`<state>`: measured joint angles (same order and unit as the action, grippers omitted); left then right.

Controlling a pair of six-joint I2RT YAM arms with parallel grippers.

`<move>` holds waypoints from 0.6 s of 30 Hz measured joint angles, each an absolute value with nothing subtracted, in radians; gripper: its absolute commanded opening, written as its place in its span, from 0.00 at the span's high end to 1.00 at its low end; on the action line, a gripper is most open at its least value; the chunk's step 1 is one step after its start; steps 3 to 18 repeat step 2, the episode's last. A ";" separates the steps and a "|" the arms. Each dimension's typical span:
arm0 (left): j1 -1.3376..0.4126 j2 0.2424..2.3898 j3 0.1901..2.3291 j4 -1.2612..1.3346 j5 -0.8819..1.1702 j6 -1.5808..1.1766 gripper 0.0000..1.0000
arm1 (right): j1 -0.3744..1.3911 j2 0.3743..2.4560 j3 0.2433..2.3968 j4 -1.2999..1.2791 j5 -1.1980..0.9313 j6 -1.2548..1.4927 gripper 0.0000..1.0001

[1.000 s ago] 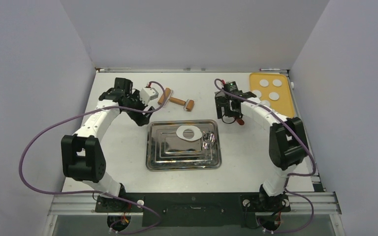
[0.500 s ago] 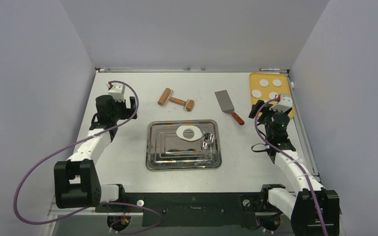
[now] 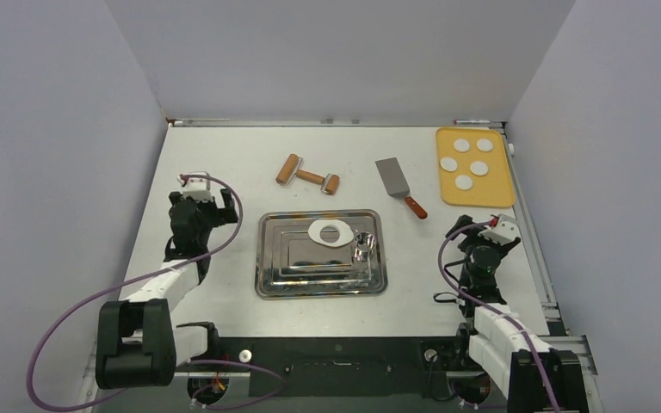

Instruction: Roll out the dumpling wrappers from the dough

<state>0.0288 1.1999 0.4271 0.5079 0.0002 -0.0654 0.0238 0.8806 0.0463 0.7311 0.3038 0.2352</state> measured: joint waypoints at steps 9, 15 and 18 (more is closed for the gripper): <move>0.029 1.193 0.410 0.537 0.000 -0.060 0.04 | 0.024 0.893 0.044 0.752 0.304 0.232 0.10; 0.029 1.193 0.410 0.537 0.000 -0.060 0.04 | 0.024 0.893 0.044 0.752 0.304 0.232 0.10; 0.029 1.193 0.410 0.537 0.000 -0.060 0.04 | 0.024 0.893 0.044 0.752 0.304 0.232 0.10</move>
